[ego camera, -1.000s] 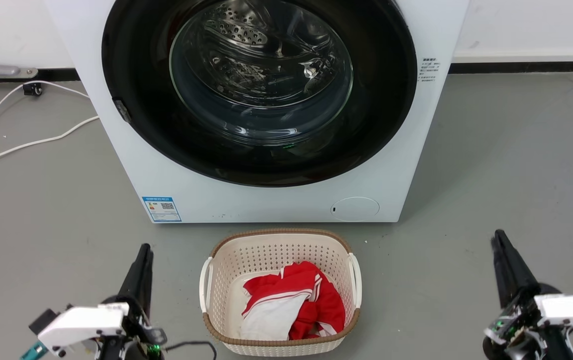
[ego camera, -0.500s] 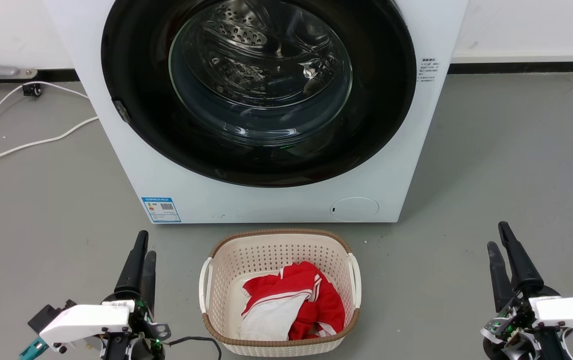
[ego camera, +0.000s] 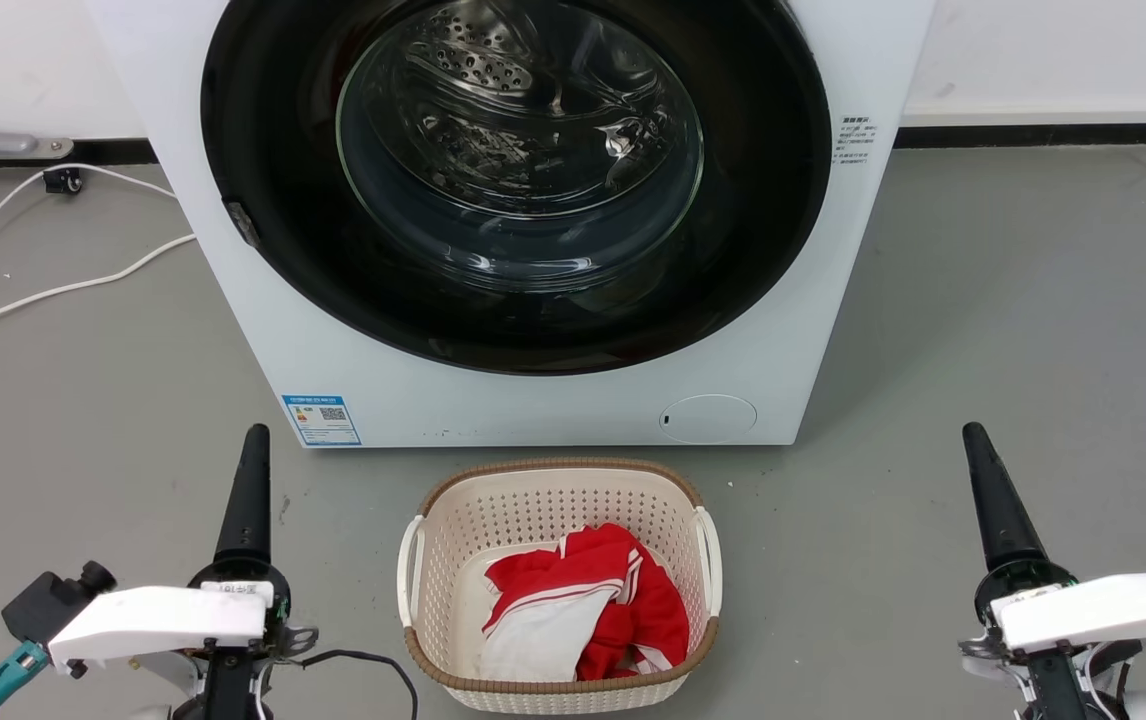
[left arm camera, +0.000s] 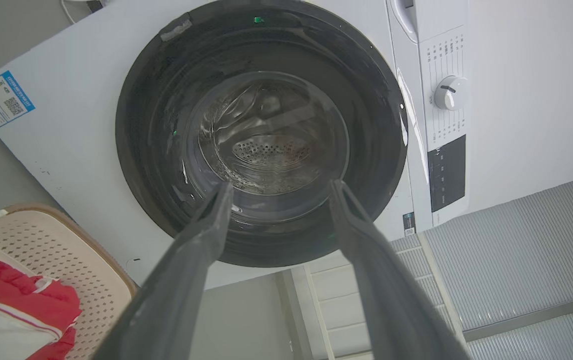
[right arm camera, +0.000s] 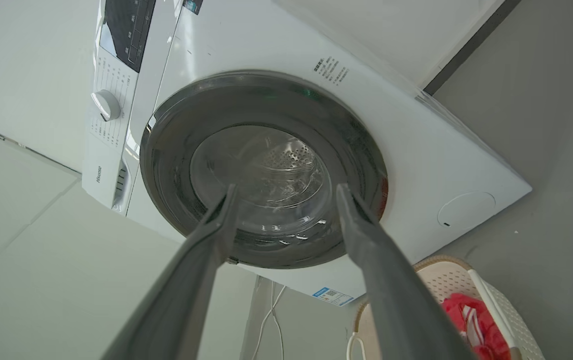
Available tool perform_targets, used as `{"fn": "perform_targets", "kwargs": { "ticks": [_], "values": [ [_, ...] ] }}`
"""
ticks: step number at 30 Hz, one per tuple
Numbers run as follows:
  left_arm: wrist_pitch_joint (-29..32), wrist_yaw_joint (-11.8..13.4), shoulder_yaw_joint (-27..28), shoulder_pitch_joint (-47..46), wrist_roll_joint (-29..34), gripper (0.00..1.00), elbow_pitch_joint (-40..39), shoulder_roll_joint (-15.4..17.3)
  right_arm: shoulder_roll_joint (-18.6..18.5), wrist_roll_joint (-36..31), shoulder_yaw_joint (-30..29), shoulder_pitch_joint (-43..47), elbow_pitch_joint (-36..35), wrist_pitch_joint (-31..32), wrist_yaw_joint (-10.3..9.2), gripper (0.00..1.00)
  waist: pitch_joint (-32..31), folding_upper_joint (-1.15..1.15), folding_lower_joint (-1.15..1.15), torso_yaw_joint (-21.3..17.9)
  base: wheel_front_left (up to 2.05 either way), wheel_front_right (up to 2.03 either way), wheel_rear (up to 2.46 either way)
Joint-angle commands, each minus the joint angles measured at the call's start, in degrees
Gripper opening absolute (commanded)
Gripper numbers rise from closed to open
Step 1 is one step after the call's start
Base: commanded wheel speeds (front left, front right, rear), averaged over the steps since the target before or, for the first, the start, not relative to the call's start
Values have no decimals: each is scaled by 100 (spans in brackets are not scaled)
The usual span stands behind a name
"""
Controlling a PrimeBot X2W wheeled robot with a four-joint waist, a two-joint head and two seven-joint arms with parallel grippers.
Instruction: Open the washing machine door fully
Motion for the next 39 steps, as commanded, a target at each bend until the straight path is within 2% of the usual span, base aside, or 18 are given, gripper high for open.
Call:
{"fn": "perform_targets", "kwargs": {
  "ticks": [1,12,22,39],
  "values": [
    [-54,-11,-17,-73,216,100,-157,18,-7,-276,25,-34,-160,-56,1,100,-2,0,-1,1,0,0,0],
    [-283,25,-190,-2,1866,100,-455,18,4,-1697,81,75,-382,-279,1,100,-2,0,-1,-9,0,0,0],
    [-467,147,-365,91,3128,100,-524,18,13,-2630,165,124,-461,-369,1,100,0,0,-1,-23,0,0,0],
    [-752,435,-627,200,4701,100,-479,130,26,-3846,201,263,-535,-389,1,100,-20,0,-1,-12,0,0,0]
  ]
}}
